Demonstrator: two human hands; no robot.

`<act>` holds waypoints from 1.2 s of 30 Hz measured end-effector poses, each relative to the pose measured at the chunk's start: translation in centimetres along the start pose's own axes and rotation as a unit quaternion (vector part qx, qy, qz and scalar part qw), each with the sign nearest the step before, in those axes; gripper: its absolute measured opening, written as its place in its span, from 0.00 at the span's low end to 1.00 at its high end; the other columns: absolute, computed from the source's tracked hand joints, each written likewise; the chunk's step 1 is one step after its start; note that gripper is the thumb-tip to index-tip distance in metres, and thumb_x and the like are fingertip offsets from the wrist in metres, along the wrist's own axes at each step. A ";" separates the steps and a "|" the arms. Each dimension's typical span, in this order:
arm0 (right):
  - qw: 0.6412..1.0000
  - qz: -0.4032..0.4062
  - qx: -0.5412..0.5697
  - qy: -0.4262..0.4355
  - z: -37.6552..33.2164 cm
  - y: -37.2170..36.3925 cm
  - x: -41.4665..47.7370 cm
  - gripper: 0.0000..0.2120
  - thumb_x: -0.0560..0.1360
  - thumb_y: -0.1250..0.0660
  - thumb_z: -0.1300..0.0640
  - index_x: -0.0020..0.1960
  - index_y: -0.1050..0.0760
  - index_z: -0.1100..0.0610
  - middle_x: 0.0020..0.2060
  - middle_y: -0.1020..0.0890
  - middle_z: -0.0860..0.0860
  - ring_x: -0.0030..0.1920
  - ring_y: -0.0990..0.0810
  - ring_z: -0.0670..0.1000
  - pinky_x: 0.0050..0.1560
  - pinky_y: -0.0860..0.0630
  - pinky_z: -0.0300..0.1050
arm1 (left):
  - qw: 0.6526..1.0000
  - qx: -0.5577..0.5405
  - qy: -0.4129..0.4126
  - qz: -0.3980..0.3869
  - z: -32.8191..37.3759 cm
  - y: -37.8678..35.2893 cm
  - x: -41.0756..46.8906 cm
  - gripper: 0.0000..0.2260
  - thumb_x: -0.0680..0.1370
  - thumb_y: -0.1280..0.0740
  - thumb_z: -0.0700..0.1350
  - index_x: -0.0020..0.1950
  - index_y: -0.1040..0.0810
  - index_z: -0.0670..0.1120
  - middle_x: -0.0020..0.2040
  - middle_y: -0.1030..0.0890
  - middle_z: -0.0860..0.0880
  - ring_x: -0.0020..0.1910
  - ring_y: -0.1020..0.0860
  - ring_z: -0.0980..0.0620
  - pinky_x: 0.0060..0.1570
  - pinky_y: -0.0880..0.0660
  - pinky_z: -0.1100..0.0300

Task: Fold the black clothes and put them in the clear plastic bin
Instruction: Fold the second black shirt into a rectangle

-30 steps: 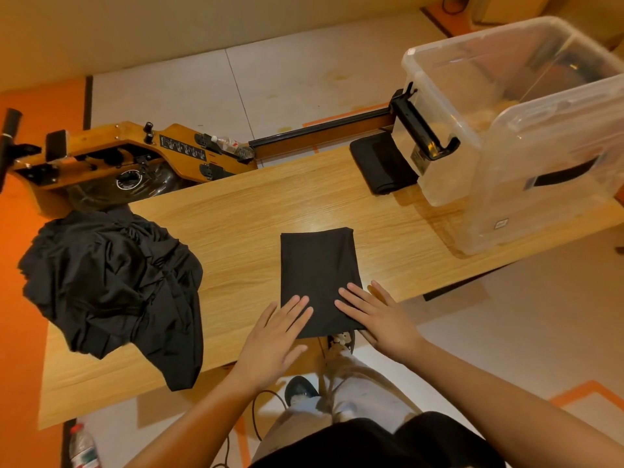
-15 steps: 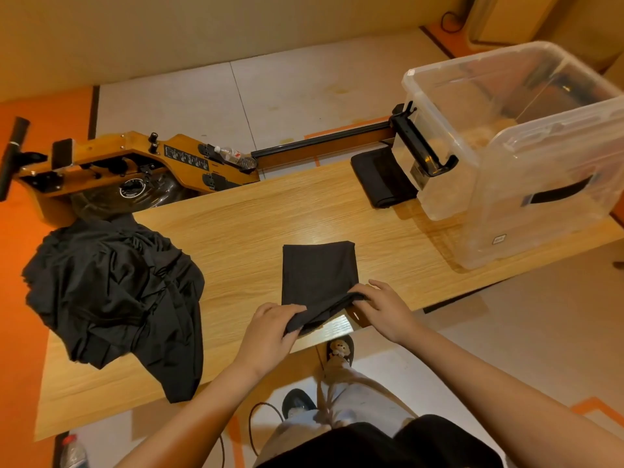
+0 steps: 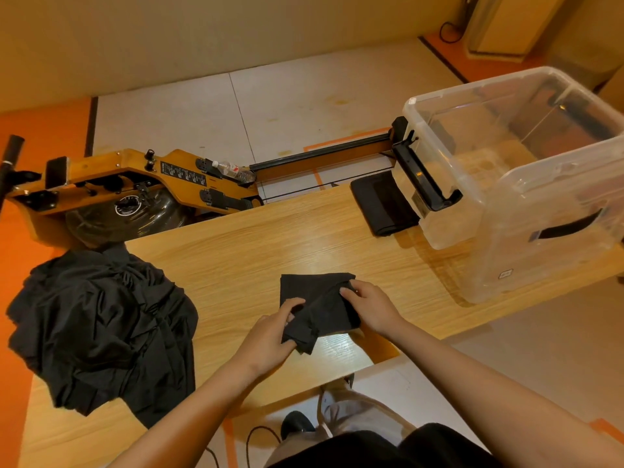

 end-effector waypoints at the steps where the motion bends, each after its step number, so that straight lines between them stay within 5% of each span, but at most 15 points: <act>1: 1.000 0.005 0.010 -0.007 0.0 0.1 0.5 0.15 0.81 0.41 0.51 0.50 0.22 0.61 0.45 0.18 0.55 0.47 0.21 0.54 0.52 0.25 0.56 | 0.998 -0.057 0.019 0.006 -0.4 0.3 0.4 0.26 0.76 0.32 0.41 0.67 0.37 0.63 0.49 0.20 0.57 0.48 0.21 0.61 0.47 0.26 0.61; 4: 0.999 0.010 0.022 -0.046 0.6 0.4 1.7 0.15 0.81 0.41 0.52 0.52 0.21 0.62 0.47 0.18 0.55 0.49 0.21 0.54 0.52 0.25 0.53 | 0.957 -0.255 0.136 0.029 -1.9 1.3 1.6 0.09 0.82 0.40 0.44 0.62 0.27 0.47 0.51 0.20 0.51 0.46 0.20 0.60 0.44 0.26 0.70; 7: 0.996 0.014 0.011 -0.085 1.9 0.2 2.5 0.16 0.81 0.41 0.52 0.43 0.25 0.62 0.42 0.19 0.58 0.46 0.21 0.58 0.44 0.28 0.49 | 0.923 -0.316 0.219 0.021 -3.4 1.6 2.4 0.19 0.81 0.40 0.55 0.58 0.25 0.40 0.44 0.19 0.45 0.39 0.20 0.52 0.38 0.25 0.64; 9: 0.995 0.028 -0.002 -0.097 2.4 0.1 2.7 0.15 0.81 0.41 0.51 0.42 0.27 0.60 0.40 0.20 0.58 0.44 0.22 0.58 0.41 0.31 0.48 | 0.923 -0.319 0.214 0.001 -3.3 1.6 2.7 0.25 0.72 0.28 0.58 0.59 0.26 0.42 0.47 0.17 0.47 0.41 0.17 0.54 0.38 0.23 0.63; 12: 0.994 0.053 -0.008 -0.094 2.2 0.1 2.5 0.13 0.81 0.42 0.51 0.47 0.26 0.59 0.41 0.20 0.53 0.43 0.22 0.54 0.42 0.29 0.48 | 0.945 -0.278 0.171 -0.022 -2.4 1.2 2.6 0.33 0.65 0.19 0.43 0.63 0.32 0.51 0.56 0.20 0.51 0.50 0.18 0.58 0.49 0.21 0.63; 15: 0.994 0.060 -0.005 -0.090 2.4 0.0 2.5 0.12 0.81 0.42 0.51 0.43 0.27 0.56 0.38 0.22 0.52 0.41 0.23 0.53 0.41 0.29 0.50 | 0.972 -0.193 0.121 -0.057 -2.3 0.4 2.3 0.48 0.63 0.19 0.40 0.73 0.43 0.60 0.63 0.29 0.58 0.60 0.25 0.59 0.57 0.26 0.65; 19: 0.994 0.050 -0.002 -0.097 2.6 0.0 2.9 0.15 0.81 0.41 0.52 0.36 0.33 0.56 0.33 0.26 0.52 0.38 0.25 0.54 0.39 0.33 0.48 | 0.977 -0.153 0.089 -0.116 -2.0 -0.2 1.9 0.53 0.67 0.25 0.32 0.77 0.55 0.63 0.63 0.32 0.59 0.57 0.22 0.51 0.53 0.22 0.51; 22: 0.994 0.045 -0.004 -0.101 2.7 -0.1 2.9 0.15 0.81 0.41 0.53 0.37 0.32 0.57 0.33 0.26 0.52 0.37 0.27 0.52 0.38 0.33 0.48 | 0.961 -0.241 0.089 -0.102 -2.0 -0.1 1.9 0.48 0.73 0.28 0.32 0.77 0.55 0.61 0.67 0.34 0.59 0.61 0.27 0.65 0.57 0.25 0.65; 25: 0.993 0.042 0.021 -0.107 2.8 0.0 2.8 0.15 0.81 0.41 0.53 0.39 0.31 0.58 0.34 0.25 0.53 0.38 0.26 0.51 0.39 0.33 0.47 | 0.932 -0.327 0.150 -0.046 -3.5 0.5 1.6 0.27 0.82 0.37 0.45 0.76 0.46 0.60 0.71 0.31 0.51 0.66 0.28 0.57 0.65 0.31 0.61; 27: 0.993 0.043 0.027 -0.106 2.7 0.0 2.6 0.14 0.81 0.41 0.53 0.38 0.31 0.58 0.34 0.26 0.52 0.37 0.27 0.51 0.38 0.34 0.45 | 0.916 -0.346 0.201 0.010 -4.5 1.3 1.2 0.16 0.83 0.44 0.54 0.71 0.35 0.56 0.64 0.23 0.49 0.57 0.22 0.55 0.61 0.28 0.58; 30: 0.993 0.044 0.031 -0.104 2.6 0.0 2.4 0.15 0.81 0.42 0.54 0.41 0.29 0.62 0.36 0.24 0.55 0.39 0.26 0.53 0.38 0.33 0.45 | 0.902 -0.368 0.219 0.047 -4.5 1.5 1.0 0.23 0.75 0.34 0.61 0.64 0.29 0.50 0.52 0.17 0.47 0.48 0.18 0.52 0.52 0.25 0.56; 33: 0.994 0.055 0.045 -0.088 2.3 0.1 2.0 0.15 0.81 0.41 0.54 0.47 0.26 0.65 0.41 0.21 0.58 0.43 0.23 0.55 0.42 0.30 0.49 | 0.884 -0.408 0.218 0.073 -4.4 1.0 1.0 0.24 0.72 0.25 0.41 0.63 0.32 0.49 0.53 0.17 0.45 0.50 0.17 0.49 0.45 0.21 0.57; 36: 0.994 0.072 0.051 -0.072 2.3 0.2 1.3 0.14 0.82 0.42 0.53 0.49 0.25 0.63 0.42 0.20 0.57 0.45 0.22 0.55 0.47 0.26 0.53 | 0.877 -0.407 0.228 0.117 -4.6 1.6 0.6 0.22 0.73 0.27 0.37 0.62 0.31 0.48 0.52 0.17 0.44 0.49 0.17 0.48 0.44 0.19 0.56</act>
Point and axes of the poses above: each hand's wrist, its own x-axis towards the middle knuckle, its own y-axis out of the back of the hand, z = x × y, the point moved 9 cm from there along x, towards the middle knuckle
